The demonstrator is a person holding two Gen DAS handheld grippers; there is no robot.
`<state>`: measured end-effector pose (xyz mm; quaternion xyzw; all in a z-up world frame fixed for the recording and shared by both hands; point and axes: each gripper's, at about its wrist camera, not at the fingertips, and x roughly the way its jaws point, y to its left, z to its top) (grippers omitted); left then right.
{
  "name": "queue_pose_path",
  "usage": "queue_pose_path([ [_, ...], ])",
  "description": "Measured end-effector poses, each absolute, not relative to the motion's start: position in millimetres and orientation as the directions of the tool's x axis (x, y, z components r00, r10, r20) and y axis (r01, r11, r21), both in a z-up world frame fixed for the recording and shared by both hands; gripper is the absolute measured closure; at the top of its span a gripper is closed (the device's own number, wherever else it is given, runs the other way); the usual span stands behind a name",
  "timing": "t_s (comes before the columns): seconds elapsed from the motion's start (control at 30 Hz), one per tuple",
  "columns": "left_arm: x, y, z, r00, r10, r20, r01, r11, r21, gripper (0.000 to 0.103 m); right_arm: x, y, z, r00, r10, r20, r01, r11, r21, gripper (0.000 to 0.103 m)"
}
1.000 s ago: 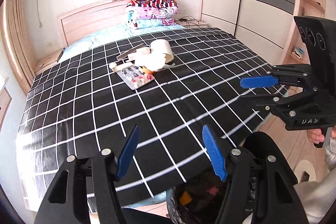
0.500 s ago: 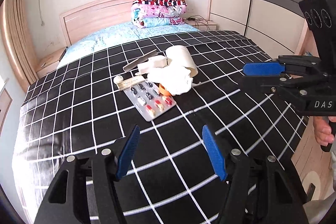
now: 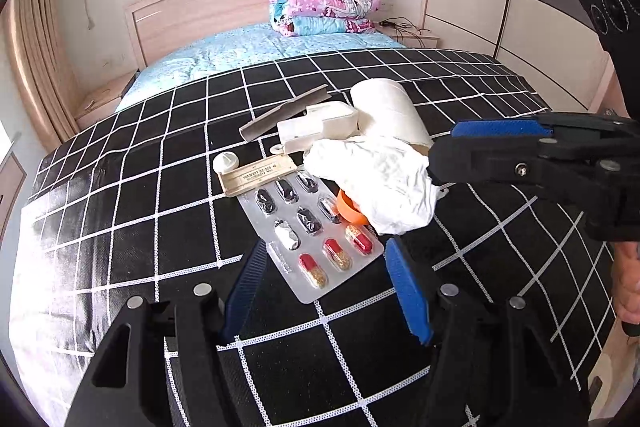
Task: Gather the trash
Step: 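Grasp the pill blister pack with the left tool while the right tool grasps the white tissue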
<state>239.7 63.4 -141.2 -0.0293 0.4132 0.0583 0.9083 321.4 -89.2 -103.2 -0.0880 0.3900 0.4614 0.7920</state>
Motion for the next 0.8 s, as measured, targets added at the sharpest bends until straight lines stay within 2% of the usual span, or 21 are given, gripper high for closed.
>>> queue_pose_path([
  [0.13, 245.6, 64.6, -143.9, 0.647, 0.083, -0.758, -0.139, 0.99, -0.01, 0.045, 328.2, -84.3, -107.9, 0.28, 0.646, -0.71, -0.786, 0.58, 0.217, 0.06],
  [0.2, 248.4, 62.2, -146.1, 0.64, 0.083, -0.764, -0.132, 0.991, -0.003, 0.056, 332.5, -82.5, -111.3, 0.275, 0.641, -0.716, -0.776, 0.588, 0.228, 0.06],
  [0.27, 250.4, 59.9, -149.4, 0.63, 0.082, -0.772, -0.125, 0.992, 0.003, 0.061, 335.3, -82.0, -113.8, 0.278, 0.642, -0.715, -0.771, 0.593, 0.233, 0.06],
  [0.4, 250.2, 59.3, -148.7, 0.628, 0.072, -0.775, -0.13, 0.991, -0.013, 0.061, 337.6, -79.3, -118.5, 0.276, 0.632, -0.724, -0.77, 0.596, 0.228, 0.06],
  [0.47, 249.7, 59.0, -148.8, 0.627, 0.075, -0.775, -0.129, 0.992, -0.008, 0.061, 339.7, -78.4, -121.2, 0.275, 0.624, -0.731, -0.769, 0.599, 0.222, 0.067],
  [0.53, 248.5, 58.8, -147.9, 0.629, 0.075, -0.773, -0.129, 0.992, -0.009, 0.061, 341.3, -78.2, -123.5, 0.272, 0.617, -0.738, -0.768, 0.602, 0.219, 0.084],
  [0.6, 246.2, 58.1, -146.7, 0.632, 0.069, -0.772, -0.123, 0.992, -0.012, 0.064, 340.0, -80.1, -123.6, 0.277, 0.611, -0.742, -0.771, 0.602, 0.207, 0.097],
  [0.63, 244.1, 57.6, -145.2, 0.634, 0.066, -0.771, -0.117, 0.993, -0.011, 0.077, 338.9, -81.7, -122.9, 0.277, 0.614, -0.739, -0.774, 0.598, 0.207, 0.098],
  [0.8, 236.7, 56.3, -143.2, 0.637, 0.064, -0.768, -0.109, 0.994, -0.008, 0.075, 332.5, -88.0, -113.3, 0.299, 0.626, -0.72, -0.778, 0.597, 0.196, 0.1],
])
